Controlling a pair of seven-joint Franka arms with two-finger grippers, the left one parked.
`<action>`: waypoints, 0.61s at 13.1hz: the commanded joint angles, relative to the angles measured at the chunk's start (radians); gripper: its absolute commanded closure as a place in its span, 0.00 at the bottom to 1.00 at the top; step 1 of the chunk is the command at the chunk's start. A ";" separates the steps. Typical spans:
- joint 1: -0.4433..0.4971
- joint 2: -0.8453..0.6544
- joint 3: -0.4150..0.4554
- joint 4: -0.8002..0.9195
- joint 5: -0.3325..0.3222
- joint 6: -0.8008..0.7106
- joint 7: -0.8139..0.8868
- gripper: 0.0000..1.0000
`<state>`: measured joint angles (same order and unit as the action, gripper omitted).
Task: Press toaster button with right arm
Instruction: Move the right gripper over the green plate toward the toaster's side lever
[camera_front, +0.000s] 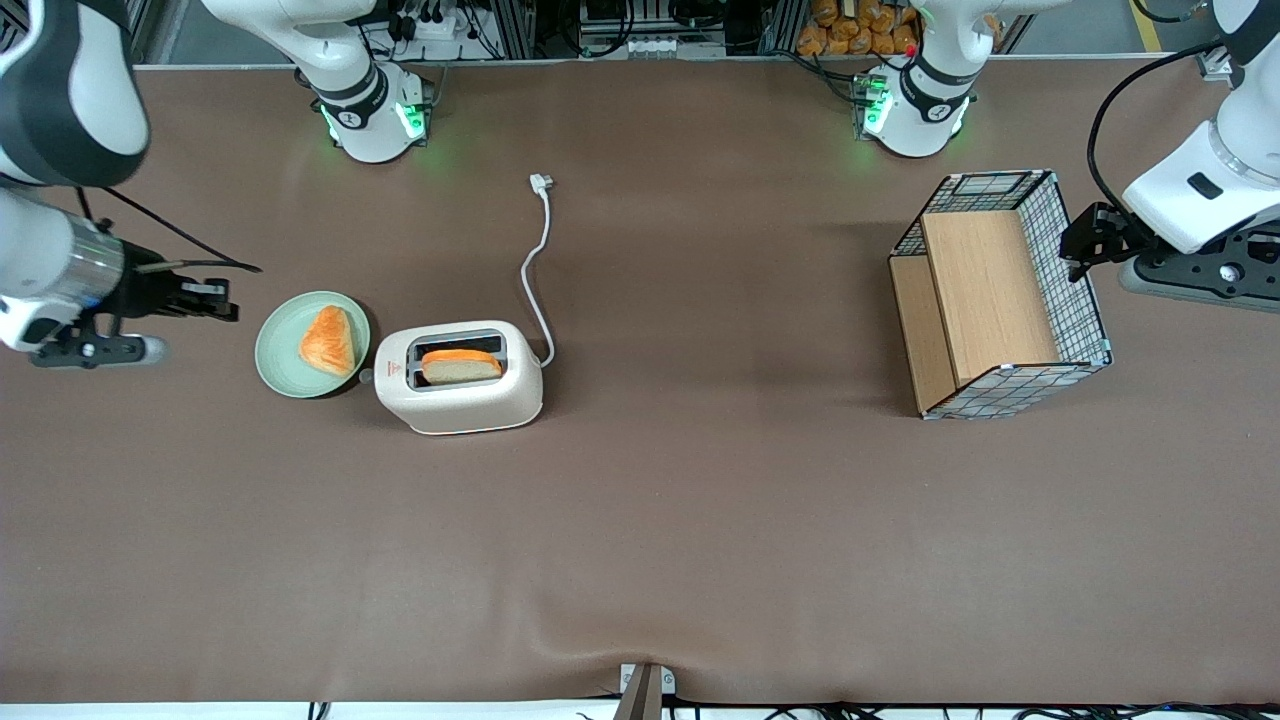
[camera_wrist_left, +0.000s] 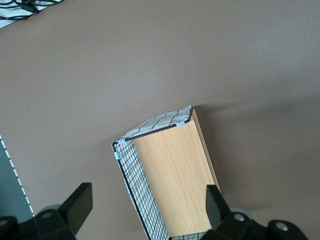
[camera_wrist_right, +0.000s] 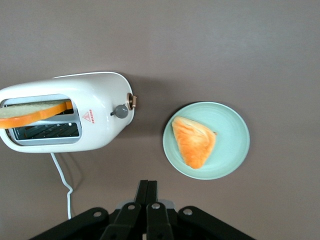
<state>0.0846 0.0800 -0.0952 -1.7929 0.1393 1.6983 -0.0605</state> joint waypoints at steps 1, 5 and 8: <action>0.001 -0.020 -0.003 -0.100 0.036 0.099 -0.009 1.00; 0.010 -0.020 -0.003 -0.172 0.112 0.191 -0.010 1.00; 0.012 -0.016 -0.003 -0.227 0.175 0.285 -0.025 1.00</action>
<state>0.0916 0.0830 -0.0953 -1.9649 0.2766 1.9168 -0.0628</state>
